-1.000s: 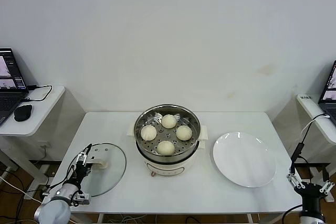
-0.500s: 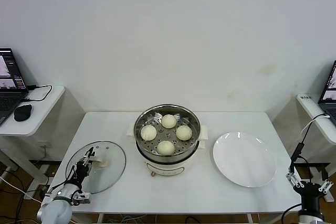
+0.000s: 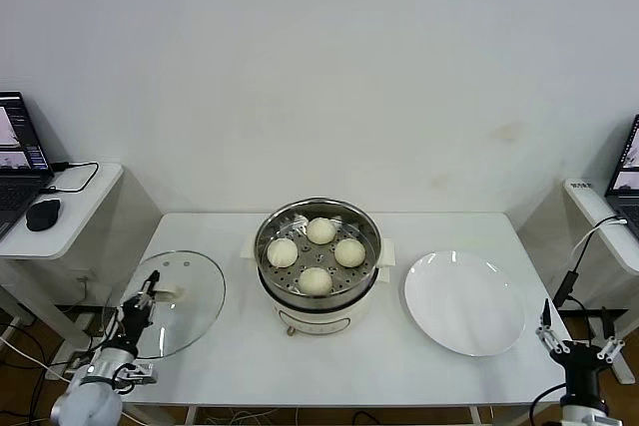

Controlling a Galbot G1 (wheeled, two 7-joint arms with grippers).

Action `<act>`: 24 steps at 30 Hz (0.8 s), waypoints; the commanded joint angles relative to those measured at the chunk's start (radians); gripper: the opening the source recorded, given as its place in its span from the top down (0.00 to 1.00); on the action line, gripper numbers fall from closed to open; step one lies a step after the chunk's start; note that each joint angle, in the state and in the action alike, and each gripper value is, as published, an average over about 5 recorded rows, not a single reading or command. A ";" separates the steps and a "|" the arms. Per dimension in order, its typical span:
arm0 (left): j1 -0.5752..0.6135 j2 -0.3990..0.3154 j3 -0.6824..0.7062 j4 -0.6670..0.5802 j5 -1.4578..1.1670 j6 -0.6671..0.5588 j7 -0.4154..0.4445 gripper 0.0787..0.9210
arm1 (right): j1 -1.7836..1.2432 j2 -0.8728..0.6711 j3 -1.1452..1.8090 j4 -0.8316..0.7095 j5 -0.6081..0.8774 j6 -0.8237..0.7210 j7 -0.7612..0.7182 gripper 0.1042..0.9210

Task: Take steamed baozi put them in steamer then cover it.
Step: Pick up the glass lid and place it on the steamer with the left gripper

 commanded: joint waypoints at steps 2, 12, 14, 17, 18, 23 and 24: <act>0.109 0.049 -0.054 -0.382 -0.154 0.282 0.113 0.92 | -0.009 -0.003 -0.018 0.003 -0.031 0.014 0.001 0.12; 0.011 0.179 0.126 -0.571 -0.299 0.514 0.305 0.92 | -0.012 0.010 -0.058 0.020 -0.069 0.023 0.007 0.12; -0.049 0.189 0.218 -0.569 -0.278 0.531 0.300 0.92 | -0.007 0.017 -0.065 0.018 -0.081 0.023 0.009 0.12; -0.159 0.189 0.362 -0.535 -0.241 0.563 0.310 0.92 | 0.008 0.039 -0.071 0.009 -0.105 0.018 0.017 0.12; -0.197 0.185 0.404 -0.521 -0.232 0.579 0.320 0.92 | 0.012 0.048 -0.073 0.004 -0.116 0.016 0.021 0.12; -0.381 0.106 0.563 -0.472 -0.132 0.678 0.413 0.92 | 0.038 0.083 -0.089 -0.022 -0.181 0.015 0.045 0.12; -0.407 0.082 0.588 -0.470 -0.095 0.700 0.441 0.92 | 0.044 0.086 -0.091 -0.028 -0.192 0.016 0.051 0.12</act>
